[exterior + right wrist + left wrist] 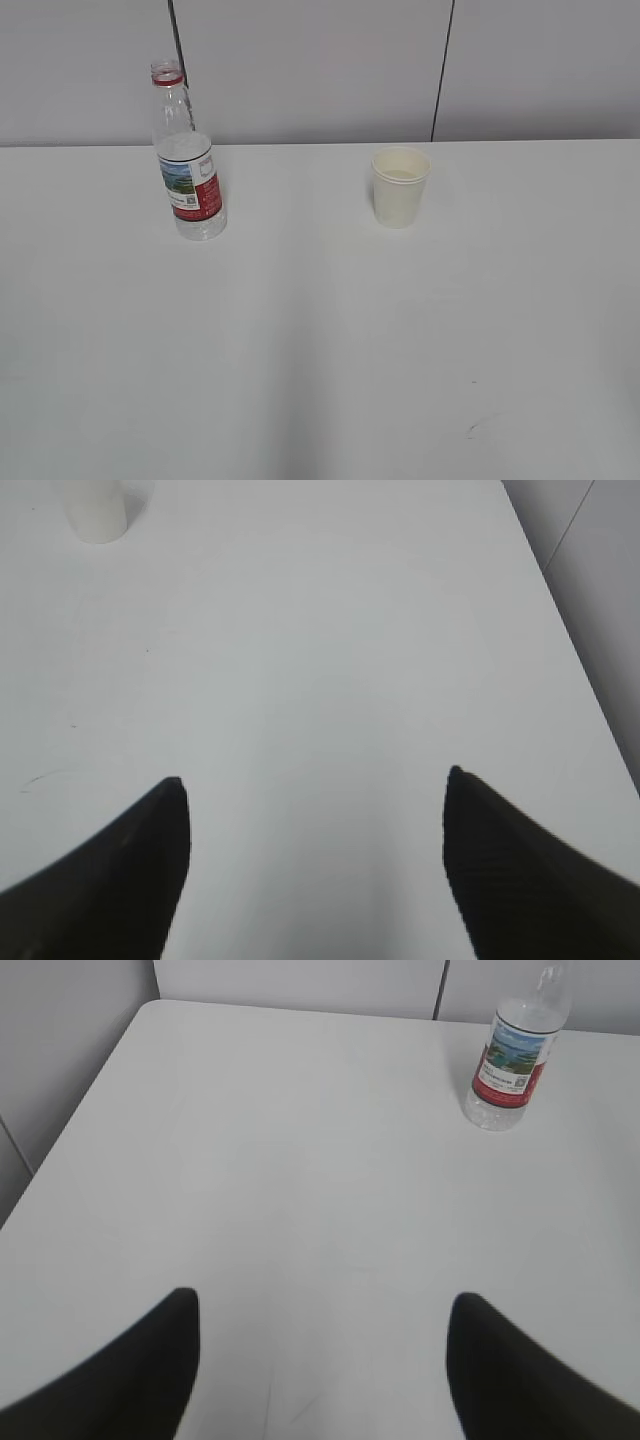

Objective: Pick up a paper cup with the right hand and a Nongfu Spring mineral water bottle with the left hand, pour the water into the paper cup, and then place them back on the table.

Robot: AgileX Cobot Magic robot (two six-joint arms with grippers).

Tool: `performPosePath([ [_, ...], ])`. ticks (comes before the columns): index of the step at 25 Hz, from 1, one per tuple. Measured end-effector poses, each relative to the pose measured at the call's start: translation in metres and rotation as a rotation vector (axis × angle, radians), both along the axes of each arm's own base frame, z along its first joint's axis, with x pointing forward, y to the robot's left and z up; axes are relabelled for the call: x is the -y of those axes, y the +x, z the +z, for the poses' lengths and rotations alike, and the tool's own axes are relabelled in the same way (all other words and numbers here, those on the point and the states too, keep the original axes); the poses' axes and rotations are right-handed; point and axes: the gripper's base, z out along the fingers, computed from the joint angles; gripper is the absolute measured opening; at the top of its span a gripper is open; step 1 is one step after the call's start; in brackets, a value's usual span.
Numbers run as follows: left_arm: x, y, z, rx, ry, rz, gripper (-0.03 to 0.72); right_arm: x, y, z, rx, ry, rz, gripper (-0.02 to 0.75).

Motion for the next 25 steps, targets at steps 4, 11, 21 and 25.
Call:
performPosePath([
  [4,0.0,0.0,0.0,0.0,0.0,0.0,0.466,0.0,0.0,0.0,0.0,0.0,0.0,0.582],
  [11,0.0,0.0,0.0,0.0,0.0,0.0,0.466,0.0,0.0,0.0,0.0,0.0,0.0,0.582],
  [21,0.0,0.0,0.0,0.0,0.0,0.0,0.466,0.0,0.0,0.0,0.0,0.0,0.0,0.582],
  [25,0.0,0.0,0.0,0.0,0.0,0.0,0.466,0.0,0.0,0.0,0.0,0.0,0.0,0.582],
])
